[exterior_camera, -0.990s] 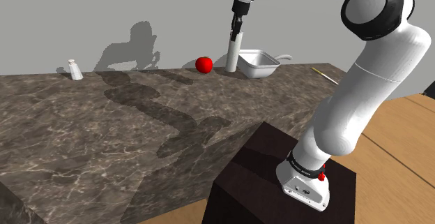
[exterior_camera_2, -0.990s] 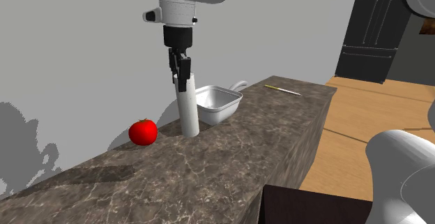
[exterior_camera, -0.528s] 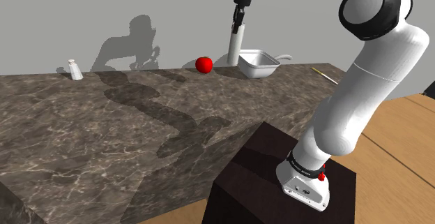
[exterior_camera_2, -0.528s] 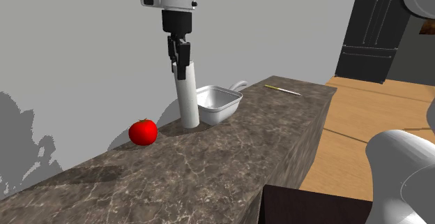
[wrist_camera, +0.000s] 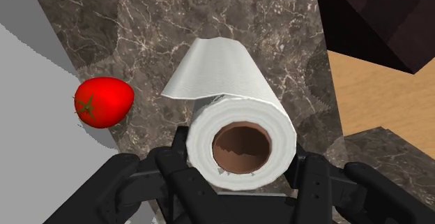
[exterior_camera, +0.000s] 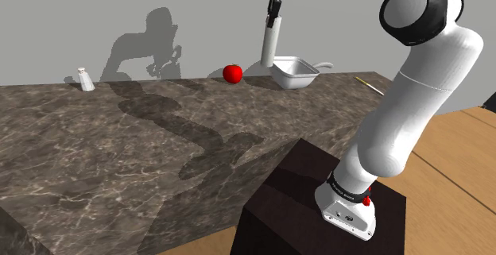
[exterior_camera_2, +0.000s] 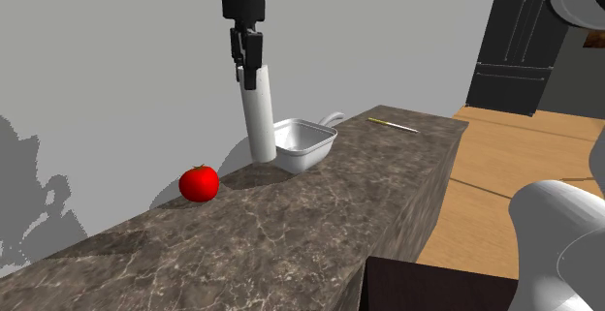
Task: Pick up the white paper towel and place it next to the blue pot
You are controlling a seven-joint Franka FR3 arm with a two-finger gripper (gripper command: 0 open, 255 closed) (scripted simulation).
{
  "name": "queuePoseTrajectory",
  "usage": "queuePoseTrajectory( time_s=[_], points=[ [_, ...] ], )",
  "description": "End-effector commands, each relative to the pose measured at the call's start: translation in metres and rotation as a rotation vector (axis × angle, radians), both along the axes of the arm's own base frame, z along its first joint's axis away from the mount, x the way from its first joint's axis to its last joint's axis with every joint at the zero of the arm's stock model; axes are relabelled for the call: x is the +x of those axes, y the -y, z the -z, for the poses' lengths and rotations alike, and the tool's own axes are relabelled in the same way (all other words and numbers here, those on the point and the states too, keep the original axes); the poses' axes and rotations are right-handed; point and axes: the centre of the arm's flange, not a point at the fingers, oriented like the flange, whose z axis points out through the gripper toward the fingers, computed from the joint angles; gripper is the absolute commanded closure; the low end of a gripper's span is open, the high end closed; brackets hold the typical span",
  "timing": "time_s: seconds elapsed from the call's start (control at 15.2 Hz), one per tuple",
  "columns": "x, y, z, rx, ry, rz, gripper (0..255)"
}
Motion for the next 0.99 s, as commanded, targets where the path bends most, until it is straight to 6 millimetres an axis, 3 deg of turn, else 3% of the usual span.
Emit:
queuePoseTrajectory(
  time_s=[0.0, 0.26, 0.92],
  points=[
    [0.0, 0.001, -0.011, 0.0, 0.0, 0.0, 255],
    [0.0, 0.001, -0.031, 0.0, 0.0, 0.0, 255],
    [-0.09, 0.098, -0.031, 0.0, 0.0, 0.0, 255]
  ],
)
